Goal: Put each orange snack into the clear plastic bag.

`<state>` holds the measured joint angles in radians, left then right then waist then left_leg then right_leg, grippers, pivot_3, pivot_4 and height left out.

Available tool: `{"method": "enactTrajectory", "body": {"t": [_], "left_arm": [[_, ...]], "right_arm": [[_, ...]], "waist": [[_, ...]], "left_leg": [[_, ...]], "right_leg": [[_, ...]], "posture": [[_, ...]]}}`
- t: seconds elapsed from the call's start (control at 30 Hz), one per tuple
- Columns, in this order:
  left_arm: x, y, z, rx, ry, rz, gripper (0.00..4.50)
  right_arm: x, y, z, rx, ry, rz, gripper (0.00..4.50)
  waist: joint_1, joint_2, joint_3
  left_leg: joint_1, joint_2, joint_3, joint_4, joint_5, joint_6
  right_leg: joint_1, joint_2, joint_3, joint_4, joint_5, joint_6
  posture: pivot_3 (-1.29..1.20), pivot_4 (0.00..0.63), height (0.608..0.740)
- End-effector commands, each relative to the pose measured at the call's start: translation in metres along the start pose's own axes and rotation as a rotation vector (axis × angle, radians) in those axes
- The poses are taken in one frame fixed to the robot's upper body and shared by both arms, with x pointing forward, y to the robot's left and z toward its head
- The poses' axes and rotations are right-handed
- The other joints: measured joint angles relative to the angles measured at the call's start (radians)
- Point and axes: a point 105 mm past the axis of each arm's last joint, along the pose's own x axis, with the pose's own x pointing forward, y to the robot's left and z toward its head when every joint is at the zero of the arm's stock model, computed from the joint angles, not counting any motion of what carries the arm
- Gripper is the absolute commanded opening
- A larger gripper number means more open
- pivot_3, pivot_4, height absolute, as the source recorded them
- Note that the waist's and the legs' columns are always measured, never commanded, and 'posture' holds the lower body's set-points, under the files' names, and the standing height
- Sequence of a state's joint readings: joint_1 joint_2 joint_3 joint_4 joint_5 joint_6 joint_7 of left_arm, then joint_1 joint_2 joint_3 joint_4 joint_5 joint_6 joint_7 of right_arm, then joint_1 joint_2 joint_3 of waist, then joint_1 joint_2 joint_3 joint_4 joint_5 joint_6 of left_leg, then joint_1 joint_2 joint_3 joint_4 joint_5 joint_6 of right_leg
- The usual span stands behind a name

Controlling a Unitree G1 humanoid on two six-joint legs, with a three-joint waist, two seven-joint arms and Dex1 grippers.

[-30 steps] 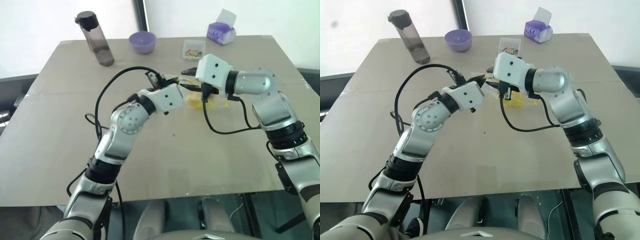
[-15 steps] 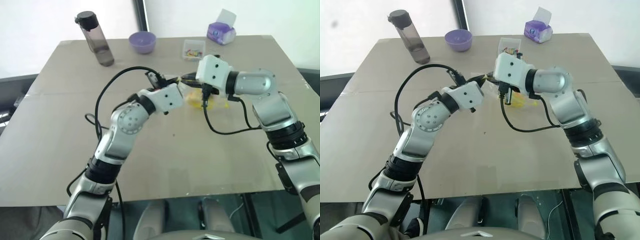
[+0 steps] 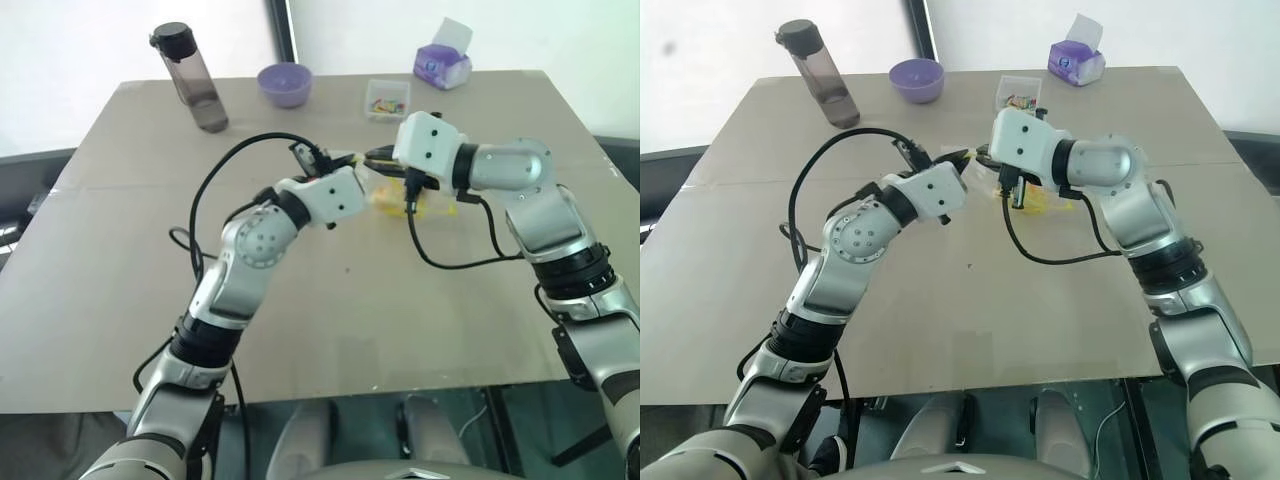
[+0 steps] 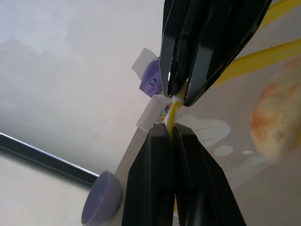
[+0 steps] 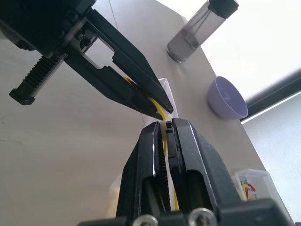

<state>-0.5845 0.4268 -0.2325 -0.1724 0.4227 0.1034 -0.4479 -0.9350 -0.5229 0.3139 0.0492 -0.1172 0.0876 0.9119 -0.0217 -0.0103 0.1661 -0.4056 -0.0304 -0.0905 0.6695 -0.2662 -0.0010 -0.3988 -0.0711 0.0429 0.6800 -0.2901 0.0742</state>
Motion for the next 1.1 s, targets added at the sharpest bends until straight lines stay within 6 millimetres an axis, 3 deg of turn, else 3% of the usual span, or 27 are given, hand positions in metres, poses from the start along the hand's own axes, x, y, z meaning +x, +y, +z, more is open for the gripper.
{"method": "enactTrajectory", "body": {"t": [0.03, 0.33, 0.8, 0.9, 0.97, 1.1], "left_arm": [[-0.003, 0.016, -0.002, 0.025, 0.011, 0.060, 0.00], [-0.004, 0.019, -0.005, 0.022, 0.029, 0.078, 0.00], [-0.002, 0.012, 0.003, 0.014, -0.013, 0.054, 0.00], [-0.002, 0.013, 0.003, 0.015, -0.016, 0.055, 0.00], [-0.001, 0.013, 0.004, 0.015, -0.017, 0.055, 0.00], [-0.002, 0.013, 0.004, 0.015, -0.019, 0.057, 0.00]], "right_arm": [[-0.008, -0.009, -0.001, -0.013, 0.013, -0.042, 0.24], [-0.009, -0.008, -0.004, -0.007, 0.024, -0.042, 0.24], [-0.004, -0.020, 0.024, -0.001, -0.089, -0.091, 0.24], [-0.004, -0.020, 0.023, -0.006, -0.085, -0.093, 1.09], [-0.004, -0.021, 0.022, -0.007, -0.081, -0.102, 1.99], [-0.003, -0.019, 0.018, -0.009, -0.067, -0.093, 1.99]], "waist": [[0.000, 0.000, 0.000], [0.000, 0.000, 0.000], [-0.016, 0.000, 0.000], [-0.019, 0.000, 0.000], [-0.020, 0.000, 0.000], [-0.019, 0.000, 0.000]], "left_leg": [[0.000, 0.000, 0.000, 0.000, 0.000, 0.000], [0.000, 0.000, 0.000, 0.000, 0.000, 0.000], [0.000, 0.000, 0.000, 0.000, 0.000, 0.000], [0.000, 0.000, 0.000, 0.000, 0.000, 0.000], [0.000, 0.000, 0.000, 0.000, 0.000, 0.000], [0.000, 0.000, 0.000, 0.000, 0.000, 0.000]], "right_leg": [[0.000, 0.000, 0.000, 0.000, 0.000, 0.000], [0.000, 0.000, 0.000, 0.000, 0.000, 0.000], [0.000, 0.000, 0.000, 0.000, 0.000, 0.000], [0.000, 0.000, 0.000, 0.000, 0.000, 0.000], [0.000, 0.000, 0.000, 0.000, 0.000, 0.000], [0.000, 0.000, 0.000, 0.000, 0.000, 0.000]], "posture": [[0.00, 0.150, 0.740], [0.00, 0.150, 0.740], [0.00, 0.150, 0.740], [0.00, 0.150, 0.740], [0.00, 0.150, 0.740], [0.00, 0.150, 0.740]]}}
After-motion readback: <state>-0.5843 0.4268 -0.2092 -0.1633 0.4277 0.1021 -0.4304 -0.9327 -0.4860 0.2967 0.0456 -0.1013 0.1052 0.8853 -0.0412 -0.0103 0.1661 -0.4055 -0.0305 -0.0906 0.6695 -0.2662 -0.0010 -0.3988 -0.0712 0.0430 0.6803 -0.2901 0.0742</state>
